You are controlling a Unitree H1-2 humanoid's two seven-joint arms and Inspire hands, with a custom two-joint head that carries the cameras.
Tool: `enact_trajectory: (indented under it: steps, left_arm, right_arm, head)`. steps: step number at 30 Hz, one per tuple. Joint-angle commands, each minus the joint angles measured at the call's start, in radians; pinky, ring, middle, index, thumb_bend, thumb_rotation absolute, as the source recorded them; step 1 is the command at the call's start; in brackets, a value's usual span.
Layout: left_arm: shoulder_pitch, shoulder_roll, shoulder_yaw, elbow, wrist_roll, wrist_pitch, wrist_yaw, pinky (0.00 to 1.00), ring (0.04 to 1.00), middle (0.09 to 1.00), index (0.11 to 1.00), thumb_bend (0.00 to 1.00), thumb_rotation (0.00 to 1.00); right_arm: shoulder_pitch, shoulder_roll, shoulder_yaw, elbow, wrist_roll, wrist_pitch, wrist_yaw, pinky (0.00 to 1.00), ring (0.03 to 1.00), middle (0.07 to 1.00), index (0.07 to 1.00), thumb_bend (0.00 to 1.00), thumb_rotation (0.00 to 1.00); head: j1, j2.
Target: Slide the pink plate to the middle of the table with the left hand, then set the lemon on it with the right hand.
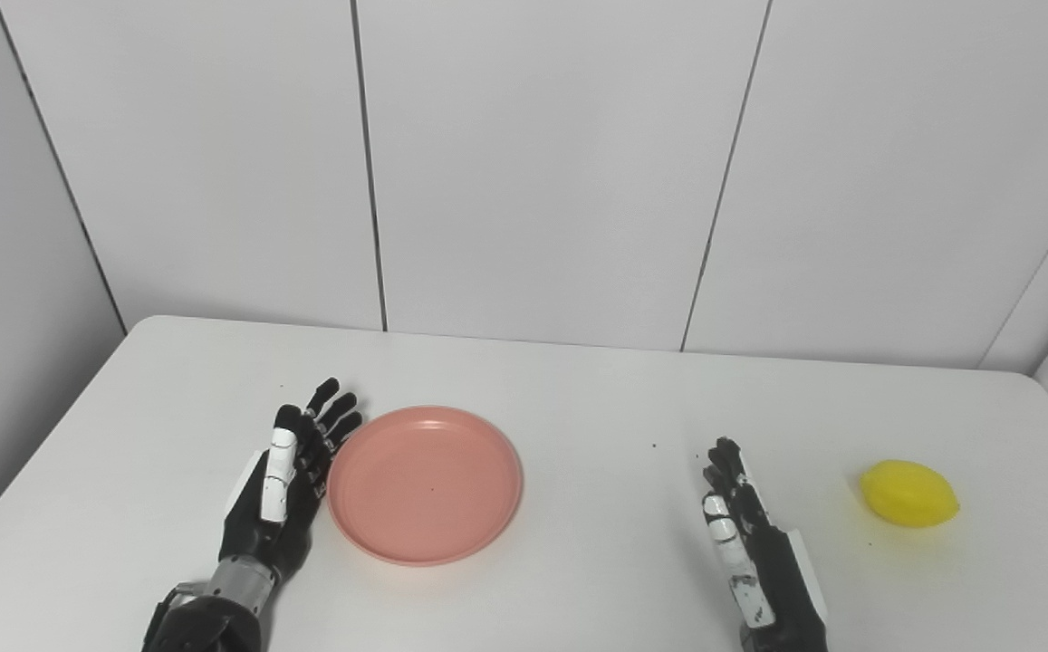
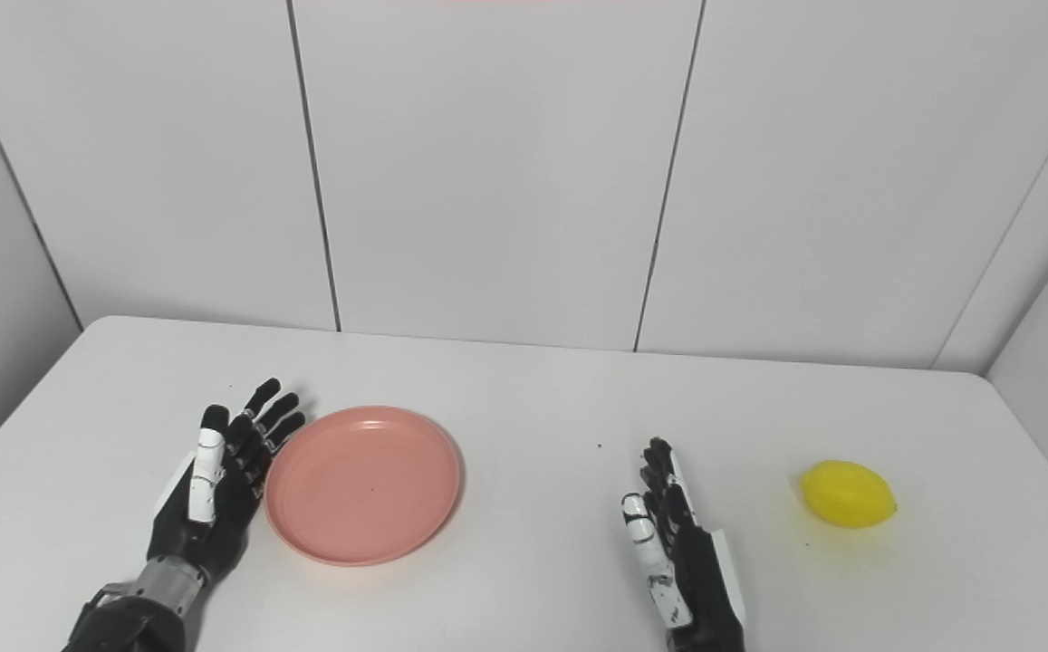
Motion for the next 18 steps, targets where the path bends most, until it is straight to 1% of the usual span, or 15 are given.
enact_trajectory:
  steps: [1, 8, 13, 15, 17, 18]
  left_arm:
    - [-0.001, -0.008, -0.012, 0.028, -0.004, 0.010, -0.021, 0.93, 0.933, 0.939, 0.941, 0.79, 1.00]
    - [-0.001, -0.017, -0.043, 0.032, 0.009, -0.005, -0.045, 0.95, 0.957, 0.960, 0.965, 0.80, 1.00]
    - [0.014, -0.063, -0.054, 0.021, 0.031, -0.030, -0.015, 0.96, 0.957, 0.958, 0.961, 0.78, 1.00]
    - [0.015, -0.072, -0.053, 0.023, 0.035, -0.038, -0.013, 0.97, 0.951, 0.952, 0.960, 0.77, 1.00]
    - [0.018, -0.091, -0.048, 0.019, 0.029, -0.040, -0.004, 0.97, 0.950, 0.950, 0.962, 0.77, 1.00]
    - [0.019, -0.102, -0.046, 0.015, 0.029, -0.044, 0.001, 0.97, 0.950, 0.950, 0.964, 0.76, 1.00]
  right_arm:
    - [-0.032, 0.012, 0.005, -0.010, -0.008, -0.055, -0.013, 0.99, 0.975, 0.972, 0.974, 0.58, 0.89]
    - [-0.038, 0.031, 0.013, 0.007, -0.020, -0.058, -0.028, 0.99, 0.967, 0.967, 0.971, 0.60, 0.90]
    - [-0.040, 0.031, 0.019, 0.016, -0.026, -0.072, -0.034, 0.99, 0.965, 0.965, 0.970, 0.59, 0.91]
    - [-0.040, 0.034, 0.019, 0.015, -0.022, -0.074, -0.035, 0.98, 0.964, 0.964, 0.968, 0.58, 0.90]
    - [-0.039, 0.035, 0.019, 0.012, -0.020, -0.072, -0.034, 0.98, 0.966, 0.964, 0.968, 0.57, 0.90]
    - [-0.038, 0.036, 0.019, 0.010, -0.017, -0.071, -0.033, 0.99, 0.969, 0.966, 0.968, 0.57, 0.90]
  head:
    - [-0.006, -0.001]
    - [-0.033, -0.008]
    - [-0.042, -0.011]
    - [-0.045, -0.012]
    - [-0.045, -0.012]
    - [-0.056, -0.017]
